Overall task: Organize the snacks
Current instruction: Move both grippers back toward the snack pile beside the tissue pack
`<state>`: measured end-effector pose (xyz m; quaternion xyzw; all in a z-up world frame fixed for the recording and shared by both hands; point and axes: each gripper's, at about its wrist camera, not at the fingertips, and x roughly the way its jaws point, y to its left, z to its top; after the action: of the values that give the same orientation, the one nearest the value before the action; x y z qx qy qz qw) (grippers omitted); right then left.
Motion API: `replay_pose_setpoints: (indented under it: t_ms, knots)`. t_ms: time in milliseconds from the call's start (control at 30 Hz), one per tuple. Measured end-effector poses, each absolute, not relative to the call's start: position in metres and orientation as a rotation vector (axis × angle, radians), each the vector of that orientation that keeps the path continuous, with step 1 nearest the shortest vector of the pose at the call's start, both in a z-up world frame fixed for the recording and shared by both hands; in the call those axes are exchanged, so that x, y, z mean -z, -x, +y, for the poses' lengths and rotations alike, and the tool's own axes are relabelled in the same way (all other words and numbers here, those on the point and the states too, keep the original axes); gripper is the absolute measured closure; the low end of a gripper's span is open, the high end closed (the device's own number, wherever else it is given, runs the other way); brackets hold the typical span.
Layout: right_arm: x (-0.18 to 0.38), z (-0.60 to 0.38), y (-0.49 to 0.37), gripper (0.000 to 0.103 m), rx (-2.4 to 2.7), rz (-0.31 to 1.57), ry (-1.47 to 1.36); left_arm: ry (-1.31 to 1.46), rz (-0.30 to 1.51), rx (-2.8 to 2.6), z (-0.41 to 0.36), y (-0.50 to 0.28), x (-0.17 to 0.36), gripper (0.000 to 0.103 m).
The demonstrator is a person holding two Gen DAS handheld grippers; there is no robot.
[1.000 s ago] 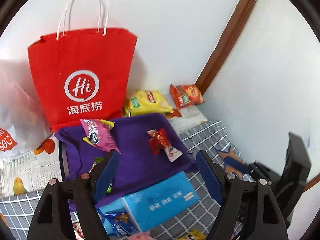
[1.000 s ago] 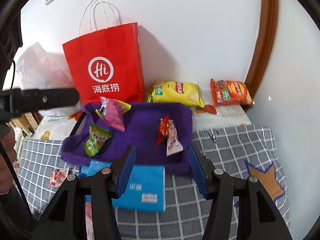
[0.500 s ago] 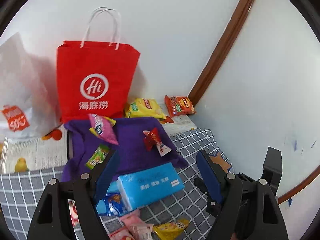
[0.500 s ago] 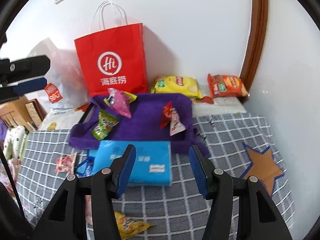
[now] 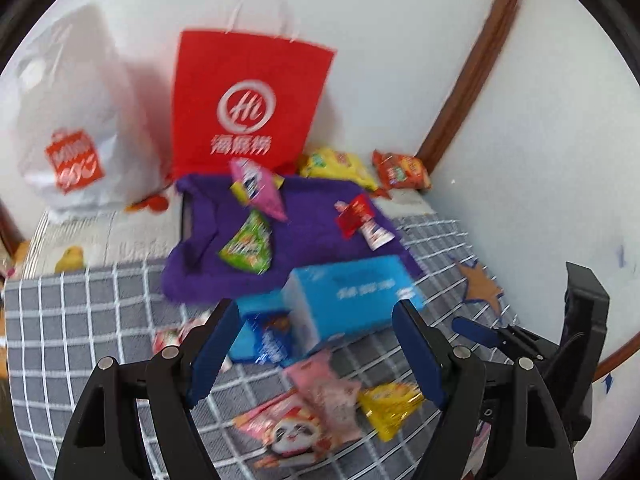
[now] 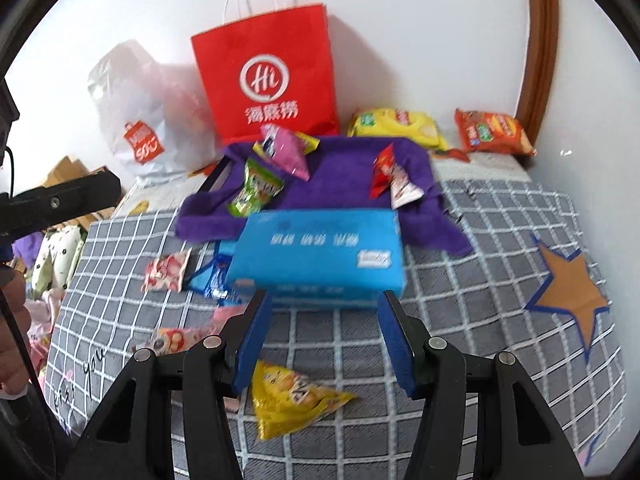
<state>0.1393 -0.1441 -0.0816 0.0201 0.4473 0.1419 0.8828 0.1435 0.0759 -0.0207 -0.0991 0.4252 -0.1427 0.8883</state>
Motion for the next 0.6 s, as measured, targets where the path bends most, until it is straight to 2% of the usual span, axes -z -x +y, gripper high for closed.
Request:
replay_pose_setpoints:
  t_ms: [300,467,600]
  knots:
    - [0.122,-0.104,-0.131,0.036,-0.385,1.009,-0.032,0.282,0.988,0.238,0.124,-0.142,0.07,0.025]
    - [0.131,-0.077,-0.124,0.023,-0.348,0.956,0.122,0.284,1.006,0.254,0.128,-0.144,0.084,0.025]
    - [0.139,-0.063,-0.122,0.022,-0.285,0.93,0.277,0.291,1.017,0.282,0.128,-0.146,0.093,0.025]
